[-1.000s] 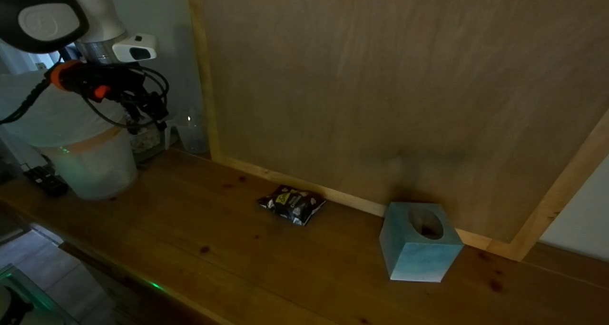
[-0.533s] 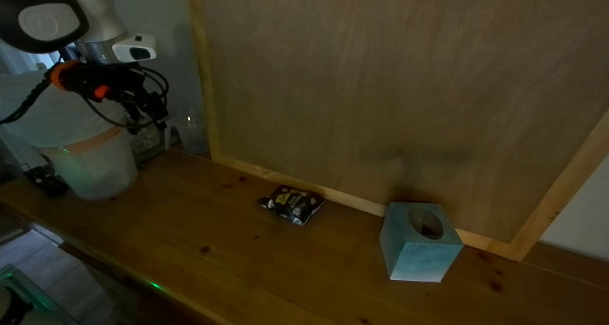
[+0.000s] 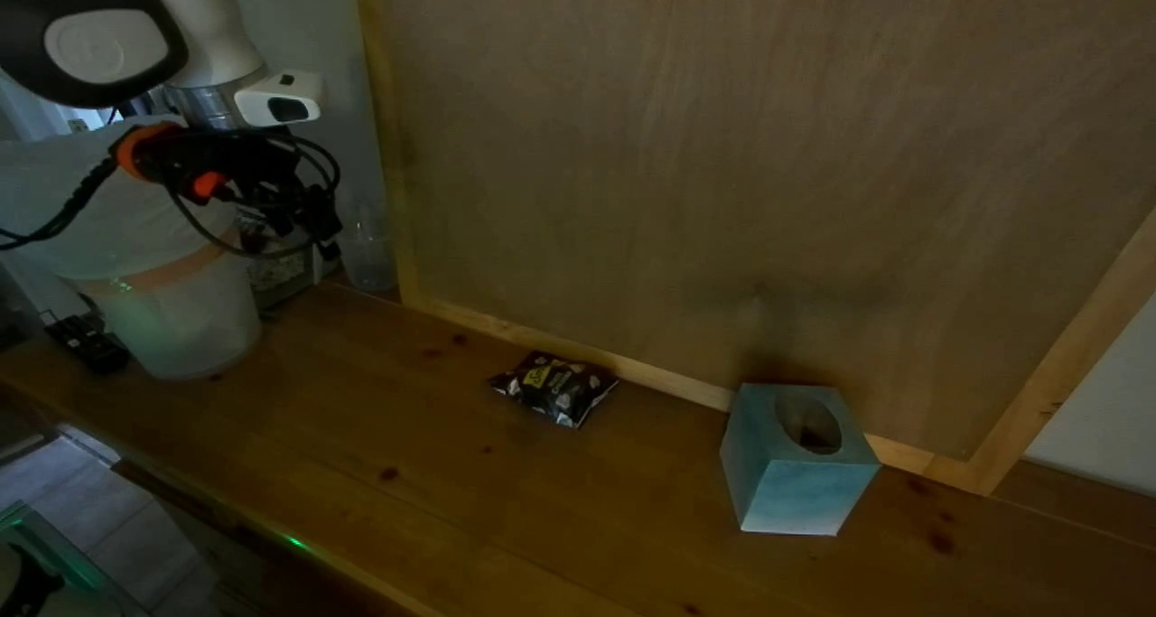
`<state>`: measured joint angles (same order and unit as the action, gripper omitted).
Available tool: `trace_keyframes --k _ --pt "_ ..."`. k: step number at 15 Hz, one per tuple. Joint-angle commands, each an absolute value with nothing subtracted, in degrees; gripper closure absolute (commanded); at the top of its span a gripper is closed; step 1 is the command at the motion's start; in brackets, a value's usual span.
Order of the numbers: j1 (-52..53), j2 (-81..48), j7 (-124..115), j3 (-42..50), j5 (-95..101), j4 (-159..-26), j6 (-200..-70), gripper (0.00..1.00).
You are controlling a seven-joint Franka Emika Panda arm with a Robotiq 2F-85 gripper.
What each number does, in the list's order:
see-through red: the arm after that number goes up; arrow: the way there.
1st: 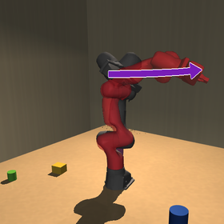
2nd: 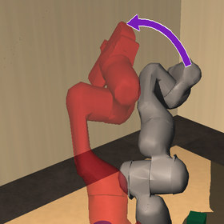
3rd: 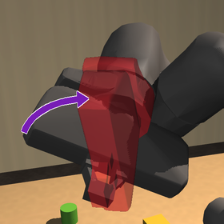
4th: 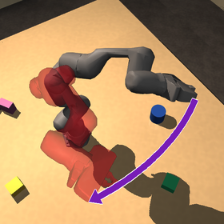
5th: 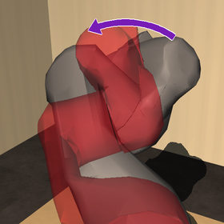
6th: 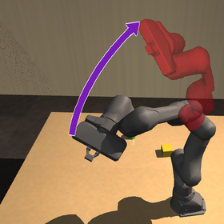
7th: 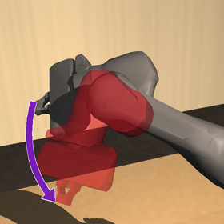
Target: Place the packet of popcorns in the bin
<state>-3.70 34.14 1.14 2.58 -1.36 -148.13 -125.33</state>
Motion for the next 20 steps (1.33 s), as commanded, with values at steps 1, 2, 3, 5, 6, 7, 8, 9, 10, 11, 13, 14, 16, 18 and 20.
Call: trace_keyframes --k 1,2,3,5,6,7,8,9,10,11,13,14,16,18,20 --pt "-8.3 34.2 0.7 4.6 3.5 -147.6 -123.3 0.0" --pt "-9.7 33.8 0.6 5.1 5.0 -147.4 -122.8 0.0" --pt "-11.1 33.3 0.6 5.9 6.3 -147.3 -122.8 0.0" --pt "-13.7 31.7 0.7 7.5 8.9 -146.7 -122.9 0.0" --pt "-14.8 30.8 0.7 8.2 10.0 -146.2 -123.0 0.0" --pt "-15.7 30.1 0.6 8.9 10.7 -146.0 -123.2 0.0" --pt "-17.1 29.7 -1.6 8.9 11.5 -145.7 -124.0 0.0" --pt "-15.0 32.2 0.7 9.1 9.5 -147.7 -123.8 0.0" --pt "-15.9 31.7 0.4 9.5 10.0 -147.4 -123.8 0.0" --pt "-16.3 31.3 0.3 9.7 10.2 -147.1 -123.8 0.0" --pt "-16.5 30.9 0.0 9.7 10.2 -146.6 -123.8 0.0" --pt "-16.5 30.8 -0.1 9.7 10.2 -146.6 -123.8 0.0" --pt "-16.5 30.8 -0.2 9.6 10.2 -146.6 -123.8 0.0" --pt "-17.4 29.4 -1.7 9.6 11.0 -145.7 -124.7 0.0" --pt "-18.2 24.9 -3.0 10.8 10.4 -142.4 -126.0 0.0"
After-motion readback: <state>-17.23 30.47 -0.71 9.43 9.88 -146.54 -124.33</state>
